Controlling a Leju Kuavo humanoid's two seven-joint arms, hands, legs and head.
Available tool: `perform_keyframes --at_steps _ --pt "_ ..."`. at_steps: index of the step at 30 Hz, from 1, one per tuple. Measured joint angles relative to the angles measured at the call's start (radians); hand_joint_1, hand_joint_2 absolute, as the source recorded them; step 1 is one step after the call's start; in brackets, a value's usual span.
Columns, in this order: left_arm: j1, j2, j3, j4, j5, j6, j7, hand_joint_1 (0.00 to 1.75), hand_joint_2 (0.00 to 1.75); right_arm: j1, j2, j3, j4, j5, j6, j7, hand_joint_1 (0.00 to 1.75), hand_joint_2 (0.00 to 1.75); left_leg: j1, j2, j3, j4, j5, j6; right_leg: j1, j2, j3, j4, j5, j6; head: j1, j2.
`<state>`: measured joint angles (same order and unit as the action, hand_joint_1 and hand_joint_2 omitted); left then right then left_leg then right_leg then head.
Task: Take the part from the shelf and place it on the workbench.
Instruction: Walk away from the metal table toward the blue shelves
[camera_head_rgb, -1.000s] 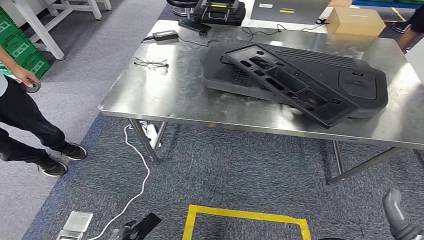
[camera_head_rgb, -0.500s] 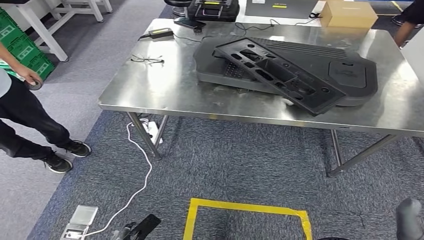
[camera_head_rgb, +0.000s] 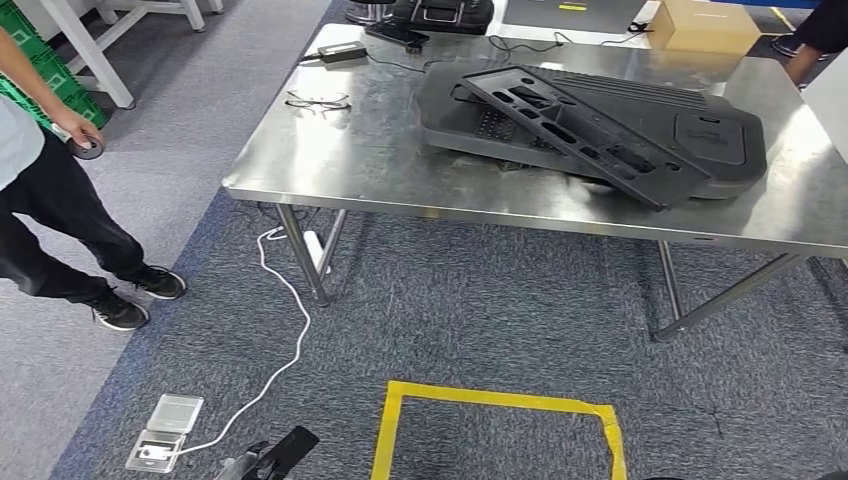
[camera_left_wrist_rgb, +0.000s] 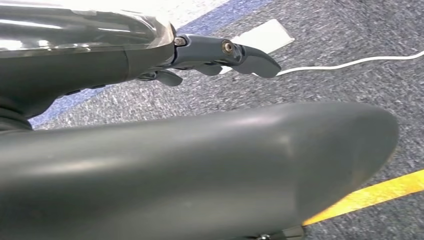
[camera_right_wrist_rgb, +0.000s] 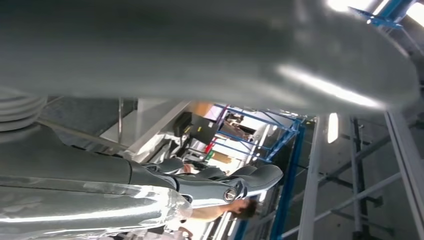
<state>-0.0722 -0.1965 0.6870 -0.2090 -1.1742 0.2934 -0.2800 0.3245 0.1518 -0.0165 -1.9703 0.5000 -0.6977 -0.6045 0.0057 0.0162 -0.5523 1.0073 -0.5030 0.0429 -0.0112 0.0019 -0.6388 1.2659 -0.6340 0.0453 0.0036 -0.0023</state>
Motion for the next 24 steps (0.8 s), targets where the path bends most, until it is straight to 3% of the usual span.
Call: perform_keyframes --at_steps 2,4,6,8,9,10,12,13,14,15,16,17,19,21,23,24 --pt "0.0 0.0 0.0 0.0 0.0 0.0 0.0 0.0 0.0 0.001 0.0 0.0 -0.001 -0.002 0.0 -0.001 0.0 0.0 -0.005 0.0 -0.009 0.001 0.009 -0.001 0.005 0.0 0.094 -0.134 0.053 -0.015 0.0 0.0" --pt "-0.001 0.0 0.0 0.0 0.0 0.0 -0.001 0.0 0.0 0.0 0.0 0.0 -0.005 -0.002 0.0 -0.003 0.0 0.0 -0.008 0.0 -0.015 0.002 0.019 -0.007 0.011 -0.001 0.173 -0.269 0.078 -0.031 -0.001 0.0" --pt "-0.001 0.0 0.0 0.0 0.0 0.0 -0.001 0.0 0.0 0.003 0.0 0.0 -0.008 -0.003 0.0 -0.004 0.0 0.0 -0.007 0.0 -0.022 0.001 0.031 -0.019 0.018 -0.001 0.189 -0.31 0.081 -0.039 -0.001 0.0" --pt "0.0 -0.001 0.0 0.0 0.0 0.0 -0.002 0.0 0.0 0.005 0.0 -0.001 -0.009 -0.003 0.0 -0.005 0.0 0.0 -0.004 -0.001 -0.029 0.001 0.031 -0.03 0.016 -0.003 0.181 -0.32 0.099 -0.048 -0.001 0.0" --pt "0.0 -0.001 0.0 0.0 0.0 0.0 -0.001 0.0 0.0 0.005 0.001 -0.002 -0.01 -0.004 0.0 -0.005 0.0 0.0 -0.004 -0.003 -0.036 0.015 0.011 -0.035 0.014 -0.006 0.175 -0.326 0.11 -0.054 -0.002 0.0" --pt "0.0 -0.001 0.0 0.0 0.0 0.0 -0.001 0.0 0.0 0.005 0.001 -0.002 -0.01 -0.004 0.0 -0.005 0.0 0.0 -0.003 -0.005 -0.049 0.048 -0.024 -0.04 0.011 -0.009 0.166 -0.331 0.122 -0.06 -0.003 0.0" --pt "0.0 0.0 0.0 0.0 0.0 0.0 -0.001 0.0 0.0 0.006 0.002 -0.003 -0.01 -0.004 0.0 -0.005 0.0 0.0 0.002 -0.007 -0.084 0.165 -0.114 -0.05 0.01 -0.012 0.142 -0.326 0.136 -0.066 -0.004 0.0" --pt "0.0 0.0 0.0 0.0 0.0 0.0 -0.001 0.0 0.0 0.007 0.002 -0.003 -0.01 -0.004 0.0 -0.005 0.0 0.0 0.004 -0.008 -0.097 0.224 -0.141 -0.055 0.01 -0.012 0.128 -0.321 0.142 -0.066 -0.005 0.0" --pt "0.0 0.0 0.0 0.0 0.0 0.0 -0.001 0.0 0.0 0.007 0.002 -0.004 -0.01 -0.005 0.0 -0.005 0.0 0.0 0.007 -0.008 -0.1 0.26 -0.148 -0.059 0.009 -0.012 0.115 -0.314 0.147 -0.064 -0.005 0.0" --pt "0.0 0.0 0.0 0.0 0.0 0.0 -0.001 0.0 0.0 0.007 0.002 -0.004 -0.01 -0.005 0.0 -0.005 0.0 0.0 0.01 -0.008 -0.086 0.261 -0.134 -0.063 0.008 -0.012 0.102 -0.305 0.15 -0.062 -0.005 0.0" --pt "-0.001 0.0 0.0 0.0 0.0 0.0 -0.001 0.0 0.0 0.007 0.002 -0.004 -0.01 -0.006 0.0 -0.005 0.0 0.0 0.014 -0.008 -0.056 0.226 -0.107 -0.066 0.007 -0.012 0.088 -0.295 0.153 -0.06 -0.005 0.0" --pt "-0.002 0.0 0.0 0.0 0.0 0.0 -0.001 0.0 0.0 0.006 0.002 -0.004 -0.01 -0.007 0.0 -0.005 0.0 0.0 0.018 -0.008 -0.013 0.161 -0.08 -0.069 0.005 -0.012 0.075 -0.283 0.154 -0.056 -0.005 0.0" --pt "-0.005 0.0 0.0 0.0 0.0 0.0 -0.001 0.0 0.0 0.004 0.002 -0.005 -0.01 -0.009 0.0 -0.005 0.0 0.0 0.019 -0.011 0.055 0.043 -0.056 -0.07 0.005 -0.01 0.051 -0.258 0.156 -0.046 -0.005 0.0" --pt "-0.006 0.0 0.0 0.0 0.0 -0.001 -0.001 0.0 0.0 0.001 0.002 -0.006 -0.01 -0.01 0.0 -0.005 0.0 0.0 0.014 -0.014 0.069 0.006 -0.059 -0.063 0.005 -0.009 0.035 -0.247 0.165 -0.032 -0.005 0.0" --pt "-0.005 0.0 0.0 0.0 0.0 -0.001 -0.001 0.0 0.0 0.0 0.001 -0.006 -0.01 -0.011 0.0 -0.005 0.0 0.0 0.013 -0.012 0.058 0.003 -0.049 -0.045 0.002 -0.007 0.028 -0.245 0.17 -0.018 -0.005 0.0" --pt "-0.006 0.0 0.0 0.0 0.0 -0.001 -0.001 0.0 0.0 -0.001 0.001 -0.007 -0.01 -0.011 0.0 -0.005 0.0 0.0 0.014 -0.011 0.051 0.001 -0.042 -0.032 0.0 -0.006 0.021 -0.234 0.155 -0.012 -0.004 0.0"
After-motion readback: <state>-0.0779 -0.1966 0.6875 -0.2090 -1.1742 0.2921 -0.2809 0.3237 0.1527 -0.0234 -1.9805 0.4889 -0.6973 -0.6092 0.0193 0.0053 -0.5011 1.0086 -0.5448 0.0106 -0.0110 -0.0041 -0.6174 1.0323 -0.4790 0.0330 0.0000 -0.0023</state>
